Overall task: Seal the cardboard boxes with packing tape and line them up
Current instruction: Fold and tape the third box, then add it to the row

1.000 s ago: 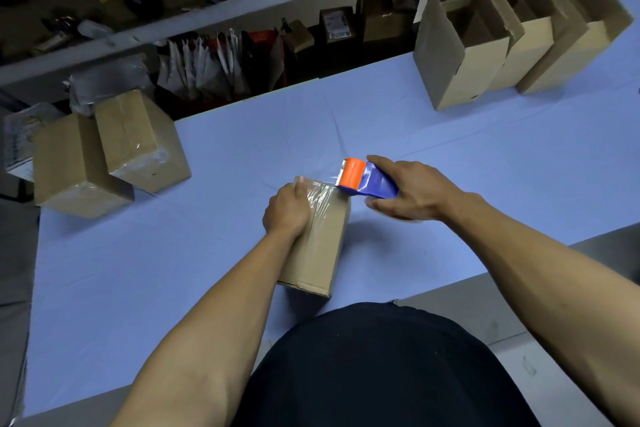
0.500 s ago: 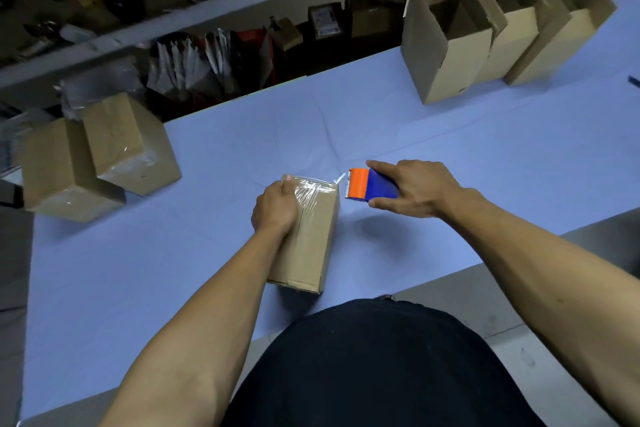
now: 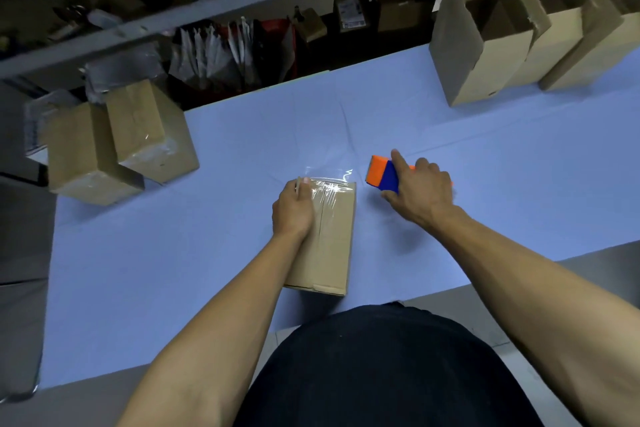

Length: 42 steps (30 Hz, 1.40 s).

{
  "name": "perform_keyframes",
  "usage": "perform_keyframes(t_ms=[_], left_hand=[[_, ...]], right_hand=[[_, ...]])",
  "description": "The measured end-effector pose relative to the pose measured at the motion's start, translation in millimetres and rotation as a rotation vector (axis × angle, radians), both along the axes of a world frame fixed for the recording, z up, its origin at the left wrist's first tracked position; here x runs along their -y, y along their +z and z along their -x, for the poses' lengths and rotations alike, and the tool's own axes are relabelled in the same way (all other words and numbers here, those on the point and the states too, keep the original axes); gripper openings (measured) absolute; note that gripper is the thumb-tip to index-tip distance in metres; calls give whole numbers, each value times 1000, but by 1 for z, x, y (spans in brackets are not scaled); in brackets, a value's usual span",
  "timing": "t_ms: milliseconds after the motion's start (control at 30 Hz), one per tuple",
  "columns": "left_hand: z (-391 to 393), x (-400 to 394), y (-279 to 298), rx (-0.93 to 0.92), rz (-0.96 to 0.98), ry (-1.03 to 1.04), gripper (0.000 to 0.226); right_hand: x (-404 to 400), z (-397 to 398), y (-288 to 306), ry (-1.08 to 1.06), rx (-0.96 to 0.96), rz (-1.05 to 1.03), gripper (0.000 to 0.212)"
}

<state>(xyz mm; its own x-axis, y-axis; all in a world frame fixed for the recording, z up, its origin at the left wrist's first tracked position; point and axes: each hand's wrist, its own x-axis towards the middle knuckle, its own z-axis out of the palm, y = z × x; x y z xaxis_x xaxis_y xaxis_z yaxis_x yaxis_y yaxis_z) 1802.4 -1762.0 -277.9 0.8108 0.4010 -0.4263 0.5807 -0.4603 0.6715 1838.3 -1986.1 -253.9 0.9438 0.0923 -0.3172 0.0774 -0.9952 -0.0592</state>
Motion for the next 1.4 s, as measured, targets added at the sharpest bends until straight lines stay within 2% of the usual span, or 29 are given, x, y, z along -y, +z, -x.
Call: perform_keyframes(t_ms=[67, 167, 300, 333, 400, 433, 533, 600, 700, 800, 1067, 1167, 1300, 1400], left_hand=[[1, -1, -2, 19, 29, 13, 44], [3, -1, -3, 10, 89, 73, 36], [6, -1, -3, 17, 131, 140, 25], [6, -1, -3, 36, 139, 148, 24], [8, -2, -2, 85, 161, 169, 21], [9, -2, -2, 110, 175, 179, 18], [12, -2, -1, 156, 206, 218, 13], [14, 1, 0, 176, 202, 238, 13], [16, 5, 4, 208, 198, 253, 15], [17, 5, 5, 227, 207, 278, 13], [11, -2, 18, 273, 247, 352, 6], [-9, -9, 43, 413, 245, 375, 7], [-36, -23, 81, 674, 214, 311, 13], [-31, -26, 75, 695, 201, 292, 6]], right_hand=[[-7, -2, -4, 4, 10, -5, 79], [-17, -3, -9, -39, -82, -165, 79], [-22, -5, -23, 3, -152, -252, 79], [-22, -4, -28, 9, -180, -284, 69], [-24, 0, -27, -97, -113, -400, 22], [-24, 3, -26, -152, -90, -480, 13], [-15, 4, -22, -17, -83, -444, 23], [-14, 3, -17, -84, -45, -405, 26], [-33, 6, -1, -190, 81, -643, 23], [-55, 11, 11, -198, 61, -814, 19], [-72, 8, 16, -458, -9, -956, 19], [-80, -6, 36, -503, 69, -1083, 17], [-97, -29, 63, -415, 249, -1270, 5], [-103, -31, 60, -417, 284, -1339, 6]])
